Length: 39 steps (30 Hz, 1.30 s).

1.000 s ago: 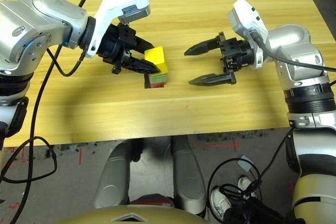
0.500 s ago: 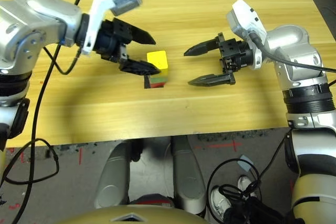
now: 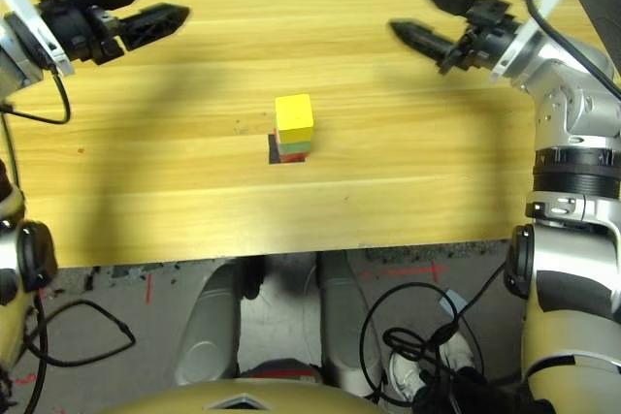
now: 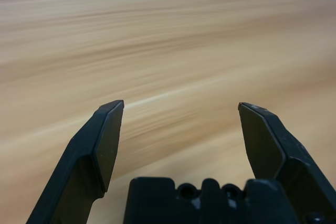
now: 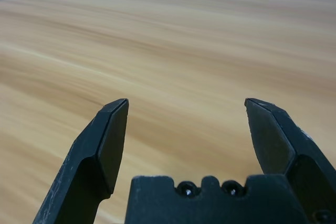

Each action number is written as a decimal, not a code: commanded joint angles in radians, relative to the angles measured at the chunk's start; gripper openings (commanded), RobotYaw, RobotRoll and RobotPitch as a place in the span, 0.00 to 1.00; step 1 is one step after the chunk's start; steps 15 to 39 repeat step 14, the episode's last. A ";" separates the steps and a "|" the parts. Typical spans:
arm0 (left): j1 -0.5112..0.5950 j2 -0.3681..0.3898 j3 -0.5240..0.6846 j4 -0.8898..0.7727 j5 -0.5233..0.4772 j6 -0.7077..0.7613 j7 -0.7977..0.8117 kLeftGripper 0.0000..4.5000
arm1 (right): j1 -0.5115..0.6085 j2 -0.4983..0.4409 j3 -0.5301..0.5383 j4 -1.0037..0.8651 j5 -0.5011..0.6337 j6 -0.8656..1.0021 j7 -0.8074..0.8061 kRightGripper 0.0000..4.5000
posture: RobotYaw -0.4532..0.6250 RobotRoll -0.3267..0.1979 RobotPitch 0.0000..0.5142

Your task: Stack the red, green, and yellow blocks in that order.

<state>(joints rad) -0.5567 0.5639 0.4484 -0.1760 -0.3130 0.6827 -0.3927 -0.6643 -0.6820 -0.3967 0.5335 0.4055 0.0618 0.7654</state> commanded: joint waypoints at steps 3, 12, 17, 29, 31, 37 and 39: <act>0.142 -0.131 0.122 0.059 0.054 -0.383 0.150 0.99 | 0.072 -0.018 -0.080 0.113 -0.030 -0.170 -0.113 1.00 | 0.49 0.54 0.65; 0.277 -0.139 0.105 0.206 0.075 -0.652 0.150 0.99 | 0.081 -0.038 -0.100 0.185 -0.036 -0.268 -0.181 1.00 | 0.46 0.48 0.68; 0.283 -0.137 0.102 0.228 0.069 -0.675 0.148 0.99 | 0.079 -0.037 -0.096 0.184 -0.034 -0.265 -0.184 1.00 | 0.46 0.47 0.68; 0.283 -0.137 0.102 0.228 0.069 -0.675 0.148 0.99 | 0.079 -0.037 -0.096 0.184 -0.034 -0.265 -0.184 1.00 | 0.46 0.47 0.68; 0.283 -0.137 0.102 0.228 0.069 -0.675 0.148 0.99 | 0.079 -0.037 -0.096 0.184 -0.034 -0.265 -0.184 1.00 | 0.46 0.47 0.68; 0.283 -0.137 0.102 0.228 0.069 -0.675 0.148 0.99 | 0.079 -0.037 -0.096 0.184 -0.034 -0.265 -0.184 1.00 | 0.46 0.47 0.68; 0.283 -0.137 0.102 0.228 0.069 -0.675 0.148 0.99 | 0.079 -0.037 -0.096 0.184 -0.034 -0.265 -0.184 1.00 | 0.46 0.47 0.68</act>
